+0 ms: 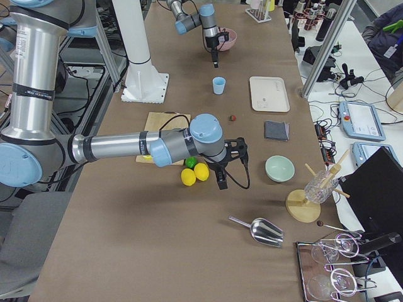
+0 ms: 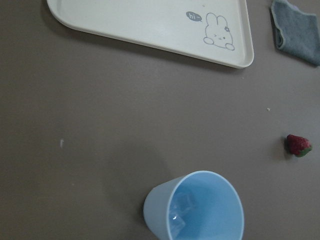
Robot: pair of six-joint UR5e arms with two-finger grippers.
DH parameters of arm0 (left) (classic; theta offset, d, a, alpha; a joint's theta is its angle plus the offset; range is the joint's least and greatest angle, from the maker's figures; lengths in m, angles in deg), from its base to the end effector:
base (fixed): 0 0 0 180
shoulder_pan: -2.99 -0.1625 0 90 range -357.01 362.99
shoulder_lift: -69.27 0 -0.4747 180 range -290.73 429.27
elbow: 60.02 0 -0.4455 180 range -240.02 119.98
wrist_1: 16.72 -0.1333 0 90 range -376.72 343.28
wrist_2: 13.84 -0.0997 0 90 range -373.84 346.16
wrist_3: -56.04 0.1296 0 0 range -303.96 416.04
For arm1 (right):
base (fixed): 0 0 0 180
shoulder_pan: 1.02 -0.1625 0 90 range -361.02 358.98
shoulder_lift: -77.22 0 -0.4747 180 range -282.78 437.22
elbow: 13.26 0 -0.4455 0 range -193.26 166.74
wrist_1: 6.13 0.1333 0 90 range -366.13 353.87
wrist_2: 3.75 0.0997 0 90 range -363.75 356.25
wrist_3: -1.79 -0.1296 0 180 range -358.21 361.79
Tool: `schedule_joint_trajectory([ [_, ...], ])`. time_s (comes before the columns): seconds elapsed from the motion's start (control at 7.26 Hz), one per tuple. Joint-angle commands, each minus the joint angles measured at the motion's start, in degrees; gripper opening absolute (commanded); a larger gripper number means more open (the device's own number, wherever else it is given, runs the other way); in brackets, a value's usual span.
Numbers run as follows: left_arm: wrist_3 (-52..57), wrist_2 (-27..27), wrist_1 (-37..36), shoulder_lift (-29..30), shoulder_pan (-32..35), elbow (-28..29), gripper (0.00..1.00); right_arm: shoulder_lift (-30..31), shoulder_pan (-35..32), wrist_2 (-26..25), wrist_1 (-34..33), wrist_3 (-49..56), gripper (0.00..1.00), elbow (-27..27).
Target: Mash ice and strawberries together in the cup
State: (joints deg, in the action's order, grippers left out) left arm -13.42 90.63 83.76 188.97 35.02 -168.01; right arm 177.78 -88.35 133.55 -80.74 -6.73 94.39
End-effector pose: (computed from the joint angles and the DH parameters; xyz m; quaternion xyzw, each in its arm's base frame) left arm 0.5351 -0.4538 0.2269 0.1149 0.4811 -0.0259 0.8687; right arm 0.0156 -0.4821 0.6173 0.1393 -0.4090 -0.0322 0.9013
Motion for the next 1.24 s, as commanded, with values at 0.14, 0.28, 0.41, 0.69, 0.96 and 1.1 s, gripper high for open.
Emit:
schedule_joint_trajectory([
  [0.14, 23.53, 4.78, -26.72, -9.09, 10.12, -14.58, 0.99, 0.08, 0.15, -0.01, -0.01, 0.00, 1.00, -0.16],
  [0.28, 29.76, 6.43, -26.57, -14.45, 14.51, -16.45, 0.99, 0.16, 0.15, -0.01, -0.01, 0.00, 1.00, -0.16],
  [0.41, 38.69, 12.19, -26.48, -18.85, 21.16, -15.51, 0.99, 0.16, 0.15, -0.01, -0.01, 0.00, 1.00, -0.16],
  [0.69, 54.88, 16.29, -26.30, -24.94, 34.17, -9.65, 0.99, 0.25, 0.15, -0.01, -0.01, 0.00, 1.00, -0.16],
  [0.96, 75.08, 26.50, -25.69, -25.66, 47.89, 3.24, 0.99, 0.16, 0.15, -0.01, -0.01, 0.00, 1.00, -0.16],
  [1.1, 75.69, 27.62, -25.25, -25.75, 52.73, 6.18, 0.99, 0.16, 0.23, -0.01, -0.01, -0.09, 1.00, -0.08],
])
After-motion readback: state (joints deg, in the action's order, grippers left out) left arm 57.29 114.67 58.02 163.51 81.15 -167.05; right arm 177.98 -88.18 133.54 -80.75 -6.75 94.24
